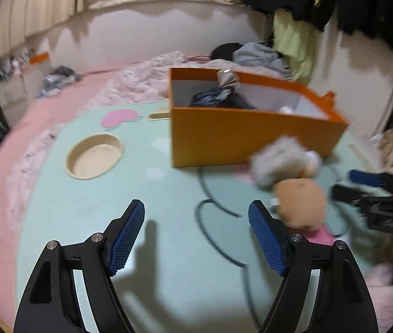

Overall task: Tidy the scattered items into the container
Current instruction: 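Open both grippers over the box and withdraw them, then grasp the tan plush with blue patch with the right gripper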

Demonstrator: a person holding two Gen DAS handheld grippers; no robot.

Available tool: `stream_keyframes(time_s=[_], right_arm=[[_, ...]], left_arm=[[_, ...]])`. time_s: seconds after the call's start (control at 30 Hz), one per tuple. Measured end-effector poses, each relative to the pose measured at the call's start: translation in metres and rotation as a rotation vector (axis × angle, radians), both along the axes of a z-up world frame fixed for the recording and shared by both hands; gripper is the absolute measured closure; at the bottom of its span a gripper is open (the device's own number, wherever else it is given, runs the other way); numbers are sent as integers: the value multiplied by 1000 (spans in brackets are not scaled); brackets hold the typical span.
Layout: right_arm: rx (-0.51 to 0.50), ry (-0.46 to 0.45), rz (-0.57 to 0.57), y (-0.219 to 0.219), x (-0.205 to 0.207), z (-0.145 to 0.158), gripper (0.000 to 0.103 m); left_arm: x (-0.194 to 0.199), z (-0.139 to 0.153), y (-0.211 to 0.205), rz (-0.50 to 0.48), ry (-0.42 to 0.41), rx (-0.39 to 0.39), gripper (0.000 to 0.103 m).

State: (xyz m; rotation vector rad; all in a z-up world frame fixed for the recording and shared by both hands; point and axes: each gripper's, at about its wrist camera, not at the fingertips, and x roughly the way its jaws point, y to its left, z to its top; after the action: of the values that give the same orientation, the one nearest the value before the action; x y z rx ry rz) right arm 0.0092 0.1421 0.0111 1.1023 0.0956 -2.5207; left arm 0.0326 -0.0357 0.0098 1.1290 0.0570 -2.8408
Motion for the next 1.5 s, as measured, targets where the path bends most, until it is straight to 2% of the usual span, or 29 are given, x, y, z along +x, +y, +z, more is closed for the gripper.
stream_keyframes(time_s=[0.1, 0.17, 0.27, 0.7, 0.83, 1.0, 1.2, 1.3, 1.5], right_arm=[[37, 21, -1, -5, 3, -3, 22], [75, 27, 14, -12, 5, -7, 11], [86, 29, 32, -16, 6, -9, 6], [72, 33, 36, -15, 5, -8, 5], [-34, 30, 75, -5, 6, -3, 5], [-172, 76, 146, 4, 15, 11, 5], [-39, 103, 269, -42, 15, 17, 7], [20, 104, 286, -57, 9, 14, 7], [-20, 21, 288, -64, -18, 7, 7]], left_arm=[[-3, -6, -3, -5, -37, 30, 23], [-4, -9, -4, -8, -55, 12, 16], [-8, -11, -3, -12, -66, -11, 12], [-9, -10, -1, -20, -61, -10, 11], [-9, -10, 0, -20, -61, -10, 11], [-7, -9, 1, -18, -60, -2, 11], [-5, -9, 3, -17, -58, 0, 11], [-5, -9, 3, -18, -58, 0, 11], [-5, -8, 3, -18, -57, 0, 11]])
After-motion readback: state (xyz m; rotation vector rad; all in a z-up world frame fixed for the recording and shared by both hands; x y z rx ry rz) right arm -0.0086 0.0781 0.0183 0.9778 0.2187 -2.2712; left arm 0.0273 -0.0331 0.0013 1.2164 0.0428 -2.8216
